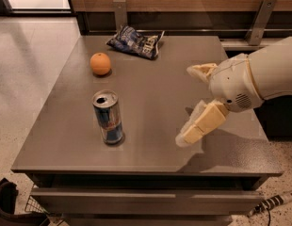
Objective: Move redbull can near blue chip bag
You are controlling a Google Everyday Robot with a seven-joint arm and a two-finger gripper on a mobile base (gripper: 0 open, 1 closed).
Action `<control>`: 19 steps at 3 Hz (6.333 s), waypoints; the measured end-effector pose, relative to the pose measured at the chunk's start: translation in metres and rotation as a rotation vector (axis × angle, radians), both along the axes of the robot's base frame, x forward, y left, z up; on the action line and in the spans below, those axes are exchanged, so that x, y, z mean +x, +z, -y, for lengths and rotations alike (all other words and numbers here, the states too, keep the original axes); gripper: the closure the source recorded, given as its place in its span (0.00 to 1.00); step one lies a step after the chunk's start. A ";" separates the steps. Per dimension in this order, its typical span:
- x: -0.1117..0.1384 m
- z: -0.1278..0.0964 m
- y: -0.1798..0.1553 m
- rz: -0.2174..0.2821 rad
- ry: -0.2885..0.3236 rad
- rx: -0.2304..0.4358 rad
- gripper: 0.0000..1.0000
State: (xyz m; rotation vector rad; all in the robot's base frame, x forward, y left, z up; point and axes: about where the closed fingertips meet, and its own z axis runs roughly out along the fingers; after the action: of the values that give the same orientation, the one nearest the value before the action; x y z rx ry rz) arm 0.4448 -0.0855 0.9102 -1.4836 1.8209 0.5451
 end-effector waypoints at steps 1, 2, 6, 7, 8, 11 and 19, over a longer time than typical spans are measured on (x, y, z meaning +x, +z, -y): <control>0.000 -0.013 -0.010 -0.002 0.016 0.134 0.00; 0.002 -0.022 -0.020 0.005 0.027 0.270 0.00; 0.014 -0.085 -0.022 0.095 0.086 0.522 0.00; 0.014 -0.115 -0.013 0.134 0.135 0.589 0.00; 0.006 -0.134 -0.008 0.159 0.176 0.634 0.00; -0.008 -0.168 -0.028 0.075 0.211 0.632 0.22; 0.141 -0.130 0.018 -0.002 0.119 0.670 1.00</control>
Offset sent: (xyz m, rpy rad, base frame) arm 0.0069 0.0292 -0.0321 0.5451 -0.0532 0.0638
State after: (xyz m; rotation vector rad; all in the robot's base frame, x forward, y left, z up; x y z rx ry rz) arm 0.5853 0.0447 0.9281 -1.1194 1.3530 1.0881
